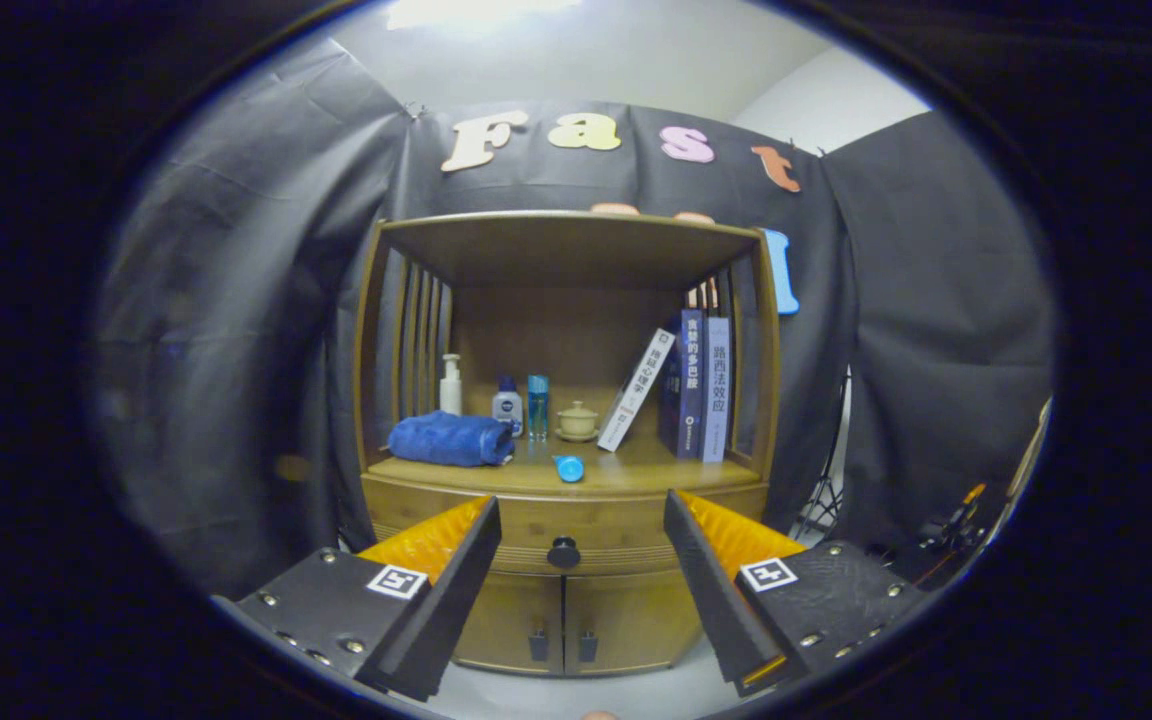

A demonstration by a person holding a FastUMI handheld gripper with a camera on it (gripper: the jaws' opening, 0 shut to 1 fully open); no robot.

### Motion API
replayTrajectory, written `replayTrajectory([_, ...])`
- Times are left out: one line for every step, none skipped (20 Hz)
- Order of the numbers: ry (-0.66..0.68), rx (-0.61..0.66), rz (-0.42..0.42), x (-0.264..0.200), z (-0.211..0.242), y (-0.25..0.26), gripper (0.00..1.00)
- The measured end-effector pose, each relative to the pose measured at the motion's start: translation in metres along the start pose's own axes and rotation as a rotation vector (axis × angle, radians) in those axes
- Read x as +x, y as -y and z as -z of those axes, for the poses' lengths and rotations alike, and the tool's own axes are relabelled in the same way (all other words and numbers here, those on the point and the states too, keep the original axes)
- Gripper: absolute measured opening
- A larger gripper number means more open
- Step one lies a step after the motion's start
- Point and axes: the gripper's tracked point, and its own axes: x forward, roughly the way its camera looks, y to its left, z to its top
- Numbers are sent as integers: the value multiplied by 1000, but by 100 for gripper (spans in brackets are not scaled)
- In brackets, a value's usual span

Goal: Pull open the drawer, take out the items inside it, and place them on the countertop above the cabinet.

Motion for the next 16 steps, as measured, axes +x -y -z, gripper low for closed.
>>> replayTrajectory([-1,-12,-9,-4,-10,-3,98])
replayTrajectory([4,-16,-15,-7,-22,-7,98])
replayTrajectory([15,-11,-16,-11,-36,-9,98])
replayTrajectory([28,1,-13,-16,-50,-11,98])
replayTrajectory([37,13,-15,-20,-61,-13,98])
replayTrajectory([37,23,-23,-24,-70,-17,98])
replayTrajectory([37,27,-22,-29,-77,-16,98])
replayTrajectory([42,32,-11,-33,-85,-13,98])
replayTrajectory([51,42,-11,-39,-93,-11,98])
replayTrajectory([59,52,-17,-42,-99,-13,98])
replayTrajectory([58,57,-21,-45,-101,-12,98])
replayTrajectory([54,59,-21,-49,-100,-10,98])
replayTrajectory([57,57,-14,-52,-101,-7,98])
replayTrajectory([62,54,-8,-55,-101,-5,98])
replayTrajectory([66,48,-9,-55,-99,-7,98])
replayTrajectory([66,37,-10,-55,-96,-8,98])
